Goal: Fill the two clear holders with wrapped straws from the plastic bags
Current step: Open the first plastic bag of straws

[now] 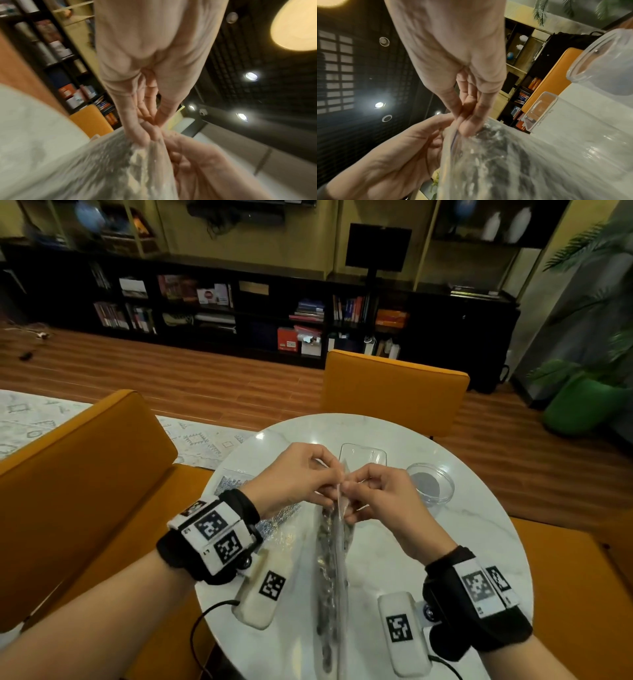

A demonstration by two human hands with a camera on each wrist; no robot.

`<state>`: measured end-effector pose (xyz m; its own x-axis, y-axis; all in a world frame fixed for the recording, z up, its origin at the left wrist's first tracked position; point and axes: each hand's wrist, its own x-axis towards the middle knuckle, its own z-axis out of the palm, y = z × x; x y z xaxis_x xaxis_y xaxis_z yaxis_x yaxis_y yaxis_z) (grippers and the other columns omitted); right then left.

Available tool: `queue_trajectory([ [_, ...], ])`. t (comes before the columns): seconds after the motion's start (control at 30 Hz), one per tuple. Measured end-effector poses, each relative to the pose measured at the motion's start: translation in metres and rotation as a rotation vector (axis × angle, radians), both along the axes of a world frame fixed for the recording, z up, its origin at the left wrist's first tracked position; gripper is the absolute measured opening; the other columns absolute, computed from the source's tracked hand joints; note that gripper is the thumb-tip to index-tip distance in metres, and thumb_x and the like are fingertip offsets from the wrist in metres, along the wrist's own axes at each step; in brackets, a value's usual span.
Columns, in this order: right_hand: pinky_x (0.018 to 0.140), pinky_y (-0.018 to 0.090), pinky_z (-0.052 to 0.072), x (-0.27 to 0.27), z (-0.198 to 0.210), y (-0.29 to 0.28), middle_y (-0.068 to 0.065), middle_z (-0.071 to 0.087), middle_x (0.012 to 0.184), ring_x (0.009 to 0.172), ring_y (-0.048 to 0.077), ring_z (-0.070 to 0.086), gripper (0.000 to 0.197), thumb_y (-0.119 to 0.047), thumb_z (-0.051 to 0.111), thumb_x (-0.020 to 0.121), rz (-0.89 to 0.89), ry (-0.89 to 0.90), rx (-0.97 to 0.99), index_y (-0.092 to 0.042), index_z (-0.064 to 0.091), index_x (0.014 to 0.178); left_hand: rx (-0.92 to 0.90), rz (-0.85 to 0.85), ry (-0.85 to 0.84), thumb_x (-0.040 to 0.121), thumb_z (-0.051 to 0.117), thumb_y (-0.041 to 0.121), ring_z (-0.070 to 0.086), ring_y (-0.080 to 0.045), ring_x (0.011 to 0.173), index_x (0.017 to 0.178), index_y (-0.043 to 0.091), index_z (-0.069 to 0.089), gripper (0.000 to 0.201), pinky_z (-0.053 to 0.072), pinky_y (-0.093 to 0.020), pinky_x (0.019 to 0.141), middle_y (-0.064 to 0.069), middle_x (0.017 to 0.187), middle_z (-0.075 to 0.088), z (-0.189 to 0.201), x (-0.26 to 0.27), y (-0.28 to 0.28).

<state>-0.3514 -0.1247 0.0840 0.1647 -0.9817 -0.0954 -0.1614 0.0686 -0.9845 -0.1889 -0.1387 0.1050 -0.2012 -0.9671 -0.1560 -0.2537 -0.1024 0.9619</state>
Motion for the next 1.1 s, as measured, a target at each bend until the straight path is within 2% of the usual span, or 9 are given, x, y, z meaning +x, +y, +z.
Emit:
queue_trajectory([
  [0.17, 0.048, 0.019, 0.035, 0.011, 0.006, -0.002, 0.004, 0.059, 0.062, 0.056, 0.018, 0.052, 0.010, -0.010, 0.058, 0.084, -0.143, 0.630, -0.381, -0.005, 0.056, 0.075, -0.603, 0.091, -0.835, 0.090, 0.051, 0.012, 0.056, -0.030, 0.076, 0.089, 0.013, 0.045, 0.006, 0.046, -0.040, 0.066, -0.006, 0.086, 0.058, 0.000, -0.015, 0.003],
  [0.37, 0.064, 0.045, 0.057, 0.005, 0.004, -0.006, 0.009, 0.067, 0.065, 0.066, 0.032, 0.067, 0.013, -0.021, 0.054, 0.083, -0.165, 0.456, -0.234, -0.013, 0.058, 0.074, -0.723, -0.056, -0.924, 0.095, 0.047, 0.010, 0.038, -0.019, 0.059, 0.096, 0.013, 0.052, 0.006, 0.030, -0.030, 0.054, -0.005, 0.091, 0.043, -0.008, -0.011, 0.011],
  [0.5, 0.068, 0.052, 0.059, 0.013, -0.003, -0.001, 0.009, 0.064, 0.070, 0.062, 0.025, 0.060, 0.013, -0.025, 0.046, 0.092, -0.134, 0.390, -0.182, -0.017, 0.052, 0.083, -0.526, 0.083, -0.745, 0.095, 0.050, 0.021, 0.057, -0.026, 0.078, 0.103, 0.016, 0.067, 0.020, 0.044, -0.034, 0.069, -0.005, 0.101, 0.052, -0.022, -0.016, 0.010],
  [0.57, 0.063, 0.048, 0.059, 0.016, -0.007, 0.000, 0.013, 0.066, 0.075, 0.063, 0.024, 0.062, 0.008, -0.025, 0.049, 0.092, -0.097, 0.355, -0.133, -0.018, 0.049, 0.096, -0.418, 0.071, -0.554, 0.091, 0.055, 0.017, 0.058, -0.017, 0.086, 0.109, 0.020, 0.067, 0.022, 0.044, -0.023, 0.078, -0.004, 0.111, 0.060, -0.023, -0.016, 0.007],
  [0.67, 0.050, 0.034, 0.056, 0.011, -0.014, -0.004, 0.015, 0.067, 0.077, 0.057, 0.024, 0.061, 0.013, -0.019, 0.056, 0.090, -0.064, 0.435, -0.122, -0.017, 0.049, 0.100, -0.385, -0.053, -0.503, 0.085, 0.052, -0.002, 0.054, -0.002, 0.077, 0.103, 0.018, 0.071, 0.033, 0.043, -0.008, 0.068, 0.002, 0.111, 0.061, -0.022, -0.009, 0.009],
  [0.77, 0.050, 0.036, 0.052, -0.007, -0.018, -0.013, 0.009, 0.064, 0.065, 0.049, 0.021, 0.056, 0.007, -0.010, 0.054, 0.087, -0.133, 0.608, -0.246, -0.015, 0.056, 0.084, -0.436, -0.036, -0.600, 0.085, 0.048, -0.006, 0.060, -0.015, 0.094, 0.087, 0.015, 0.076, 0.035, 0.050, -0.027, 0.083, -0.001, 0.104, 0.061, -0.029, 0.005, 0.008],
  [0.83, 0.050, 0.032, 0.047, -0.009, -0.018, -0.013, 0.006, 0.062, 0.065, 0.050, 0.018, 0.054, 0.003, -0.016, 0.054, 0.085, -0.152, 0.624, -0.254, -0.016, 0.056, 0.085, -0.412, -0.023, -0.677, 0.090, 0.051, 0.006, 0.059, -0.020, 0.103, 0.108, 0.016, 0.071, 0.029, 0.049, -0.031, 0.089, -0.004, 0.114, 0.058, -0.030, 0.006, 0.007],
  [0.93, 0.056, 0.032, 0.051, 0.006, -0.026, -0.005, 0.007, 0.063, 0.084, 0.068, 0.024, 0.062, 0.038, -0.040, 0.053, 0.075, 0.005, 0.605, -0.102, -0.023, 0.045, 0.108, -0.201, -0.176, -0.606, 0.085, 0.064, 0.016, 0.050, -0.023, 0.114, 0.141, 0.015, 0.043, 0.059, 0.038, -0.023, 0.091, -0.005, 0.138, 0.045, -0.030, -0.004, 0.009],
  [1.1, 0.039, 0.019, 0.049, -0.037, -0.026, -0.006, 0.015, 0.063, 0.071, 0.047, 0.018, 0.056, 0.019, 0.008, 0.049, 0.086, -0.121, 0.622, -0.054, -0.005, 0.059, 0.095, -0.261, -0.101, -0.787, 0.092, 0.047, -0.005, 0.056, -0.019, 0.114, 0.121, 0.018, 0.066, 0.042, 0.046, -0.035, 0.101, -0.002, 0.131, 0.057, -0.033, 0.033, 0.006],
])
